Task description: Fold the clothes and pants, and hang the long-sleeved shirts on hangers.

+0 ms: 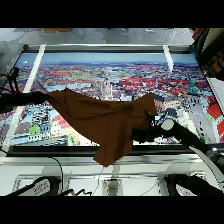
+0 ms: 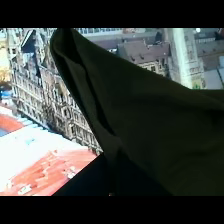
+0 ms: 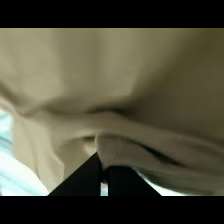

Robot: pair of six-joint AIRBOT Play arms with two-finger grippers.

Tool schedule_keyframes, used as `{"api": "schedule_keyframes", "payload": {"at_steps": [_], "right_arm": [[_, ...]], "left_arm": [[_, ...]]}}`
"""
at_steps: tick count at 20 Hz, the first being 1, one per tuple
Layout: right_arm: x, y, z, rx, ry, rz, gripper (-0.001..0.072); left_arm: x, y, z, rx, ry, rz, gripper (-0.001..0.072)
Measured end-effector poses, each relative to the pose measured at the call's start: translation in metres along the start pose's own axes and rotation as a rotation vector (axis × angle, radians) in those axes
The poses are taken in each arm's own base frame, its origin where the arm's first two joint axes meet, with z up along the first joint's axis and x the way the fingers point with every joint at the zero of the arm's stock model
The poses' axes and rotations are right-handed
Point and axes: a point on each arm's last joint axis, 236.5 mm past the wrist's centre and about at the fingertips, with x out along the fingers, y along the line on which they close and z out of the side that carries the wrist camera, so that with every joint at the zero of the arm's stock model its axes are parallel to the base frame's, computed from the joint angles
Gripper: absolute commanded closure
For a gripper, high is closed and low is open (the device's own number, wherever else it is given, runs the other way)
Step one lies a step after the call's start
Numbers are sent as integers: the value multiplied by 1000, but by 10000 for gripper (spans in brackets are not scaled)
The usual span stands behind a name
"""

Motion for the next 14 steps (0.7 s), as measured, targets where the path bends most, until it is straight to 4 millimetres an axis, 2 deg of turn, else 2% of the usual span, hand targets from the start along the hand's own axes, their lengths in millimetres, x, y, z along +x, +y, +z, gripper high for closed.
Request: {"api": "schedule_keyframes", "payload": {"at_steps": [2, 3, 5, 7, 8, 10, 12, 14], "right_arm": [[-37, 17, 41, -139, -123, -37, 700], [-64, 27, 64, -199, -209, -56, 700], [-129, 46, 101, -280, -392, -86, 700], [-200, 62, 123, -326, -579, -107, 700], [-234, 68, 127, -341, -663, -121, 700], [-290, 77, 123, -365, -802, -139, 699], [-326, 85, 111, -410, -895, -162, 699], [-354, 93, 98, -453, -969, -179, 699]], "left_arm": [[-12, -12, 13, 8, -49, -12, 688], [-21, -19, 20, 19, -75, -14, 687], [-43, -37, 34, 58, -138, -11, 687], [-70, -57, 48, 102, -207, -7, 687], [-86, -70, 54, 127, -246, -4, 687], [-117, -95, 64, 166, -326, 2, 687], [-149, -122, 70, 217, -404, 6, 687], [-180, -148, 72, 273, -481, 13, 687]]}}
